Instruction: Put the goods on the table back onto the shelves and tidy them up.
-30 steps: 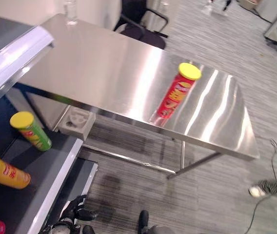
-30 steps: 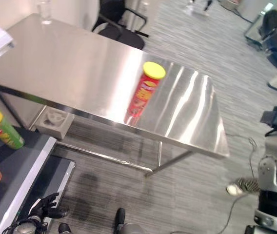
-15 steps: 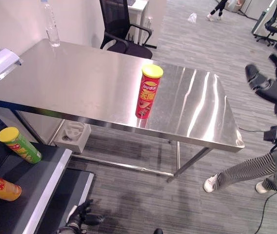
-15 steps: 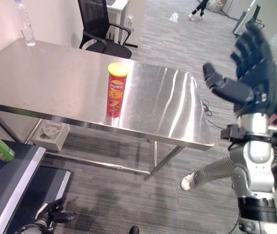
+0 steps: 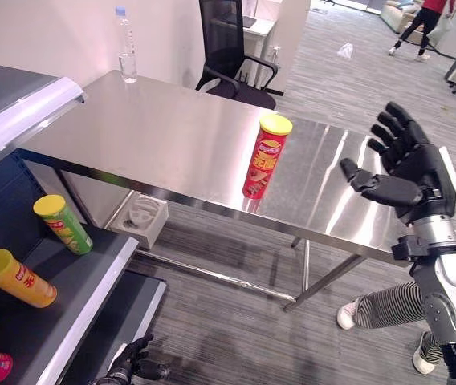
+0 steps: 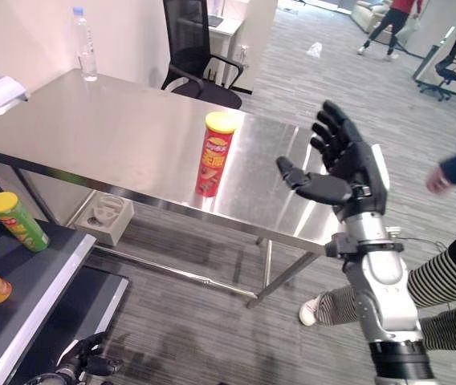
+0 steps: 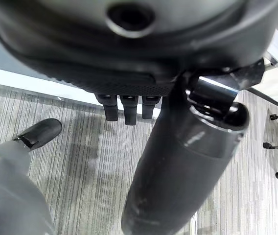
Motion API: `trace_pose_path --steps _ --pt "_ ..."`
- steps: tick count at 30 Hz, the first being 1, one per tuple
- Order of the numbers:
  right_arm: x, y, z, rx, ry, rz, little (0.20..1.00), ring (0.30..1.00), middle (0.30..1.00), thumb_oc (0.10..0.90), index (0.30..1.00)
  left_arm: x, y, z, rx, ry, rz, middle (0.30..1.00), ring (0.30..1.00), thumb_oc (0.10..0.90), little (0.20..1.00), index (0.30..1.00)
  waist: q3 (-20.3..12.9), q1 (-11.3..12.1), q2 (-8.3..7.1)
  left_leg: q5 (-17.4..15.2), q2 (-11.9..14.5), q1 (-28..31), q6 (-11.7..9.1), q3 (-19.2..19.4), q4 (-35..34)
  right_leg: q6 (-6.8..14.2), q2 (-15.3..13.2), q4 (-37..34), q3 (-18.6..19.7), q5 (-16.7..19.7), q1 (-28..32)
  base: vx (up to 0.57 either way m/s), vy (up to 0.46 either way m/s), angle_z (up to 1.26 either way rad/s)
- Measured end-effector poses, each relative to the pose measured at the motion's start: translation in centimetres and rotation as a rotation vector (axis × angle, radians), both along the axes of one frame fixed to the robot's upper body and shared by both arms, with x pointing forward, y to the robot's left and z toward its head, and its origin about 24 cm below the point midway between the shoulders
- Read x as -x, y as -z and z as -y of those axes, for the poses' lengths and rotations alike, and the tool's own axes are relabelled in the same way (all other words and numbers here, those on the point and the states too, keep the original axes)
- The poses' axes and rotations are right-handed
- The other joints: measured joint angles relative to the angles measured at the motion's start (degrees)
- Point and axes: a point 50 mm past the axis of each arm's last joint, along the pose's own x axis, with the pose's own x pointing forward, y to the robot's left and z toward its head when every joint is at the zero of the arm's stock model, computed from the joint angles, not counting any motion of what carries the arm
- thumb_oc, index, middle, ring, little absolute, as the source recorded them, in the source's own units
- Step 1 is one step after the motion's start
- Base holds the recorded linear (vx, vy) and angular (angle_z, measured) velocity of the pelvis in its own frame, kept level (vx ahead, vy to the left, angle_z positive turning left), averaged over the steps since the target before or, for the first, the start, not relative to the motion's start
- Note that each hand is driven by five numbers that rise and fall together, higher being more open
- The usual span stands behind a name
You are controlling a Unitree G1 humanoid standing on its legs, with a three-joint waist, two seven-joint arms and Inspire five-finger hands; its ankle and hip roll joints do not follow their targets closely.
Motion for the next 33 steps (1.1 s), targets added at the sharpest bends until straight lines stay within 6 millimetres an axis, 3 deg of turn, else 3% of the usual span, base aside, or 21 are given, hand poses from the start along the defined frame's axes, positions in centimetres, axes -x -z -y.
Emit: trace_pose_path --steps 10,33 --pt "-0.2 0.6 -0.8 0.119 0.075 -0.004 0.9 0.9 0.9 0.8 0.9 -0.1 0.1 0.4 0.008 0.005 0.003 0.9 0.9 0.8 0.9 0.9 -0.1 0.69 0.66 -0.11 -1.11 -0.61 0.25 -0.73 -0.02 0.28 -1.14 0.0 -1.04 -0.22 0.41 0.02 0.011 0.06" --pt "-0.3 1.1 -0.8 0.104 0.117 -0.009 0.9 0.9 0.9 0.8 0.9 -0.3 0.1 0.8 0.017 0.006 0.008 0.9 0.9 0.8 0.9 0.9 0.02 1.01 1.36 -0.06 -1.58 -1.06 0.4 -2.19 -0.03 0.43 -1.54 0.0 -2.34 -0.34 0.65 0.01 0.0 0.03"
